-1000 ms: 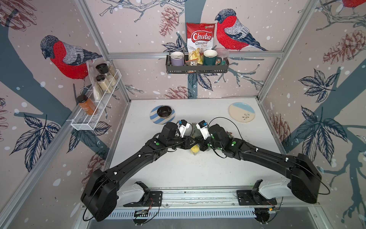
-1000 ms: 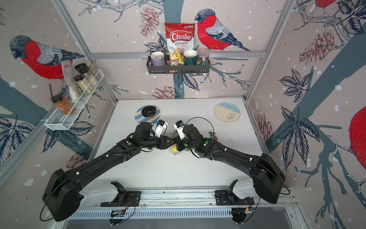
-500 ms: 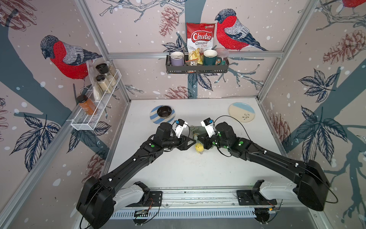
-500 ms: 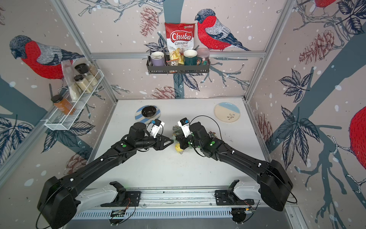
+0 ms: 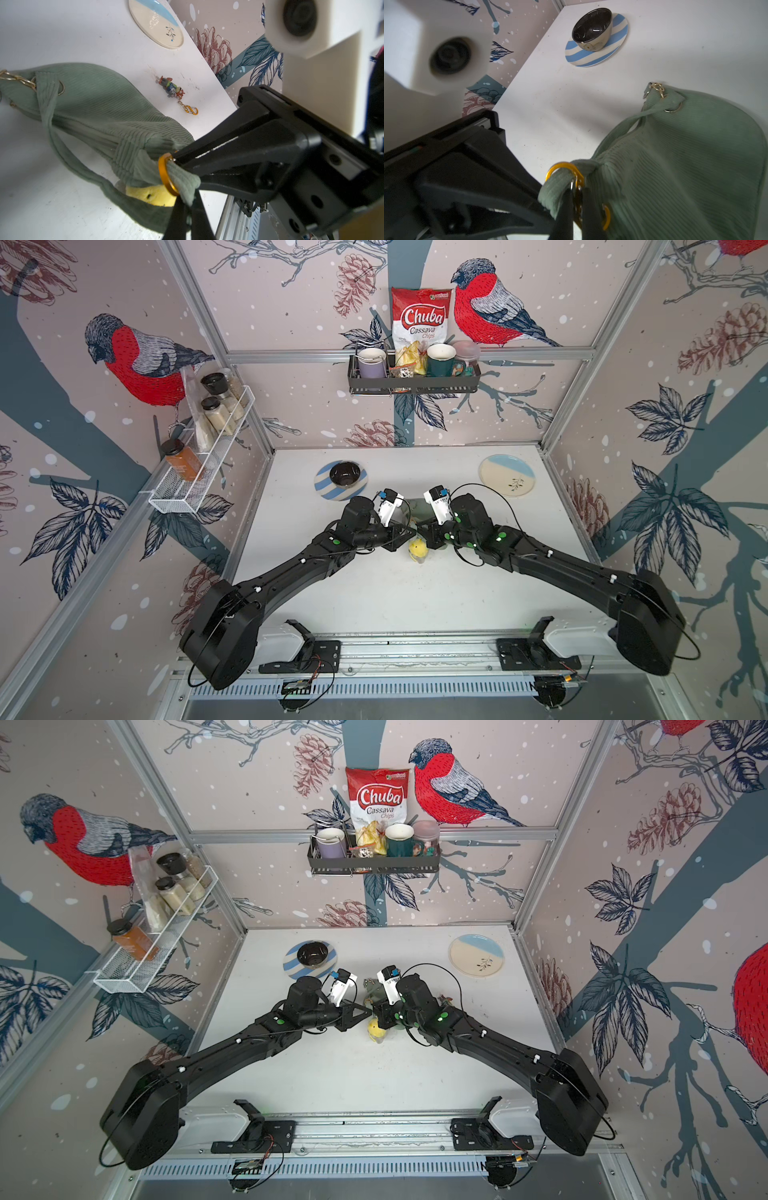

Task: Remove the decoration from the bag
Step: Remove the decoration item from the bag.

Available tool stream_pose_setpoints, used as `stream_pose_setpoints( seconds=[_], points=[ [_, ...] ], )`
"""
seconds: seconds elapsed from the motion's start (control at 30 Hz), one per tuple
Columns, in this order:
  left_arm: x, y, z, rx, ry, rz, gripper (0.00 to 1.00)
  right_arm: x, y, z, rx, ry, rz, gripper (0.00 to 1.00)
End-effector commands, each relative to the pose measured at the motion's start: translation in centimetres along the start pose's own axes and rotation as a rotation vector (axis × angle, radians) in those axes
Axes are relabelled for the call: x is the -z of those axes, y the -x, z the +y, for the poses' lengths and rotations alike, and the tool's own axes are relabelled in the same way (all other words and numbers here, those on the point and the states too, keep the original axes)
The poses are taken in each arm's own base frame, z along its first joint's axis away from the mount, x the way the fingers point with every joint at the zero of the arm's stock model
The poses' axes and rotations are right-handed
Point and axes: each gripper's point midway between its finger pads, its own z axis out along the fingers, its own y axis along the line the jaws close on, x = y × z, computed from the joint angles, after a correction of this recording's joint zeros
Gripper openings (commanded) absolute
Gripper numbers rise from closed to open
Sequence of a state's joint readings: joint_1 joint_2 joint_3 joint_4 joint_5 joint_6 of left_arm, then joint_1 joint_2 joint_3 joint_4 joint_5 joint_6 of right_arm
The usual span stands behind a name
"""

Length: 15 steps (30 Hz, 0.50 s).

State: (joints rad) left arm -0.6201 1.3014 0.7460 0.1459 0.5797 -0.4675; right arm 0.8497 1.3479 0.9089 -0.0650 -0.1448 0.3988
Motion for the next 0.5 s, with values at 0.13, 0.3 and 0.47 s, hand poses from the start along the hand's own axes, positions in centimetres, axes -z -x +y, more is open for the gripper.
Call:
stream_pose_setpoints(
  seconds=[0.13,0.3,0.47],
  points=[
    [-0.7,-1.7,4.3,0.013,0.212,0.054,0.0,0.6,1.8,-0.8,0.173,-0.336,0.032,0.0],
    [-1.0,-1.9,6.4,0.038,0.307,0.065,0.0,2.3,1.6,-0.8,0.359,-0.519,0.04,0.0],
    [-1.2,0.1,4.9,0.054,0.25,-0.006,0.0,1.1,1.3,0.4,0.271,-0.426,0.031,0.0]
  ],
)
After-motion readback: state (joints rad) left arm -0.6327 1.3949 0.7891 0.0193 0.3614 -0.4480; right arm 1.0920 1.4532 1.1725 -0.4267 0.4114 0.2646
